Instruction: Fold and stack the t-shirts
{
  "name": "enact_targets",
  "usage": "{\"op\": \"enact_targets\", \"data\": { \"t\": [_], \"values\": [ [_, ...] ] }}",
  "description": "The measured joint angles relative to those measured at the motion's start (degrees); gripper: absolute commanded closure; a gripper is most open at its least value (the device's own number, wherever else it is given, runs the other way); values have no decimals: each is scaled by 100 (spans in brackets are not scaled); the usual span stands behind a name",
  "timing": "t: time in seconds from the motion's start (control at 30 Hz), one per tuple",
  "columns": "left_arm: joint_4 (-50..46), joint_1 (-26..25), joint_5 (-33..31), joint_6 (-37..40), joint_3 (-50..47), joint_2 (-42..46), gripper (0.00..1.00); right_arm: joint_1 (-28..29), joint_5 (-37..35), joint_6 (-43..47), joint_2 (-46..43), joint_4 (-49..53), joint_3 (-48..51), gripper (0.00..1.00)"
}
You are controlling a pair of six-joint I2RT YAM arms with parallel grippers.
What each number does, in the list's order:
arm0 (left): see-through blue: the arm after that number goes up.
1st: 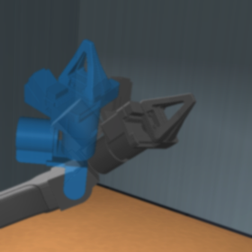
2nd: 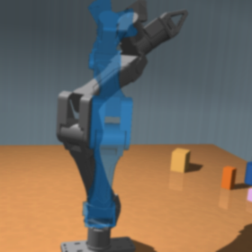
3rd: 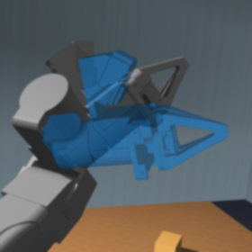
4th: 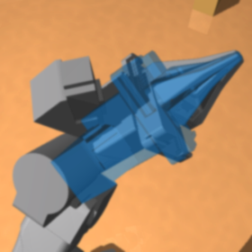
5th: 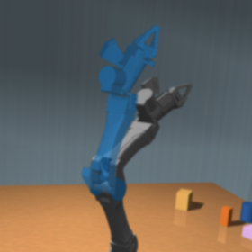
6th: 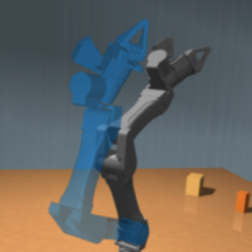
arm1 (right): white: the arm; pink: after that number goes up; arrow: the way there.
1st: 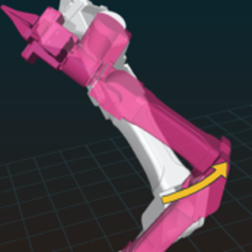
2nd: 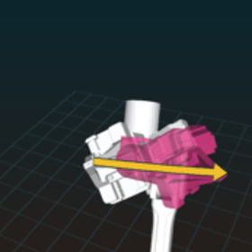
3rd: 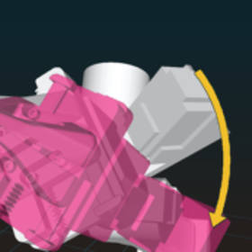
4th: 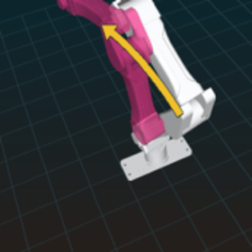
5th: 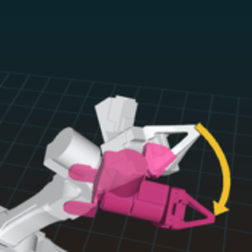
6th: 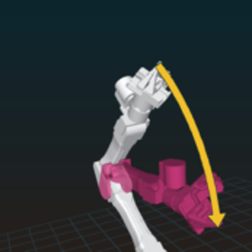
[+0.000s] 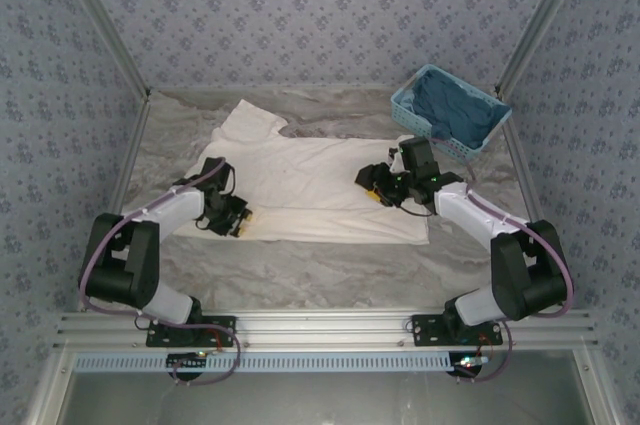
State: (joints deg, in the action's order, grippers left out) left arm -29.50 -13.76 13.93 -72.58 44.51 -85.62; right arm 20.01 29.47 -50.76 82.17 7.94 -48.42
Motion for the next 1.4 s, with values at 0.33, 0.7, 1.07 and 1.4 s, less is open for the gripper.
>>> {"op": "enact_targets", "data": {
  "t": [0.33, 0.7, 1.07, 1.4],
  "values": [
    [-299, -15, -269, 101, 479, -11, 100, -39, -9, -4, 0, 85, 20, 54],
    [-1646, -168, -481, 1368, 3650, -2131, 100, -179, -9, -44, 0, 302, 17, 55],
    [-3032, -774, -1408, 3226, 6011, -3912, 58, -269, -4, -63, 0, 435, 17, 55],
    [-2616, -938, -2496, 3534, 4787, -2186, 59, -280, -4, -63, 39, 474, 17, 57]
  ]
}}
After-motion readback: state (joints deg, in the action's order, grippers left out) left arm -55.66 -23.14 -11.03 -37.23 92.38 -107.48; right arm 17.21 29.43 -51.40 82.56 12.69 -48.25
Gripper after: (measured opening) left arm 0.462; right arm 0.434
